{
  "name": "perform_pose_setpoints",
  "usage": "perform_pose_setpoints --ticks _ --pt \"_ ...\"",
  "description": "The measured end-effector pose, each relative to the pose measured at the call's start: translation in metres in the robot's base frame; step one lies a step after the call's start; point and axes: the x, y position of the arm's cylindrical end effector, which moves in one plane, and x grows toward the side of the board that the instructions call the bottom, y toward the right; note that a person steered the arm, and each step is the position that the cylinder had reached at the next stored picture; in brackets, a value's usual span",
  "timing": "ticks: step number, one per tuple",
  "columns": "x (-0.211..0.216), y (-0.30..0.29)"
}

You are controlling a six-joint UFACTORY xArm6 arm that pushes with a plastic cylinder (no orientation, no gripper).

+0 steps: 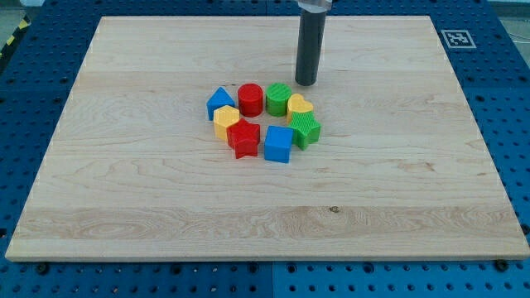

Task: Push the green circle to the top right of the red star

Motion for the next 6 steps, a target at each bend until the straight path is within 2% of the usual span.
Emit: perform_pose_setpoints --ticks 4,6 --pt "0.025 -0.038" --pt "0.04 -0.04"
